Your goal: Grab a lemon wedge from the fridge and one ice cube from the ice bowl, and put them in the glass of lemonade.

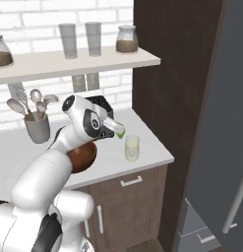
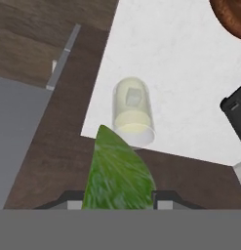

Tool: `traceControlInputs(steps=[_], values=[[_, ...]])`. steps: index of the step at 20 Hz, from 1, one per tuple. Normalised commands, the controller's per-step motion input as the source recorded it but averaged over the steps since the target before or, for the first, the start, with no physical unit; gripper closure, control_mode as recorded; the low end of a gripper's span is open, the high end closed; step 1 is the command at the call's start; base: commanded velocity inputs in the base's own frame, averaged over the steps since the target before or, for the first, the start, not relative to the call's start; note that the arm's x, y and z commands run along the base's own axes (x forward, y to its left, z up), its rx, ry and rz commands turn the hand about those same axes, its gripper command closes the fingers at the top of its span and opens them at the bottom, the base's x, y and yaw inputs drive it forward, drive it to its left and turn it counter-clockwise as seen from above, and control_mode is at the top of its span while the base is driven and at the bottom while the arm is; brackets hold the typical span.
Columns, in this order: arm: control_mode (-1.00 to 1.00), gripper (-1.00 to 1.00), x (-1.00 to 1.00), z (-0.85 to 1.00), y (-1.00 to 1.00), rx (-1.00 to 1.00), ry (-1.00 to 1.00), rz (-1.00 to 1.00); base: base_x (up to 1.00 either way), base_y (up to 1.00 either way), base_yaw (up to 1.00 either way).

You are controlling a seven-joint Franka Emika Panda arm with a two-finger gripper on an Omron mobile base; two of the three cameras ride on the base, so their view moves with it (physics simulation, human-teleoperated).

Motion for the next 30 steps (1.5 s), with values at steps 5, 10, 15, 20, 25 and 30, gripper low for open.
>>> traceControlInputs(steps=[5,10,15,20,25,30], values=[[-1.00,1.00,0.15,-0.20,-0.11,0.02,-0.02,0.00,0.00,0.00,0.00],[-1.00,1.00,0.24,-0.08,-0.06,0.02,-0.02,0.00,0.00,0.00,0.00],[-1.00,1.00,0.22,-0.07,-0.01,0.02,-0.02,-0.01,0.00,0.00,0.00],[-1.00,1.00,0.15,-0.08,-0.05,0.02,0.00,-0.02,0.00,0.00,0.00],[-1.00,1.00,0.11,-0.09,-0.14,0.01,0.00,-0.04,0.00,0.00,0.00],[-1.00,1.00,0.17,-0.13,-0.16,0.01,0.00,-0.03,0.00,0.00,0.00]])
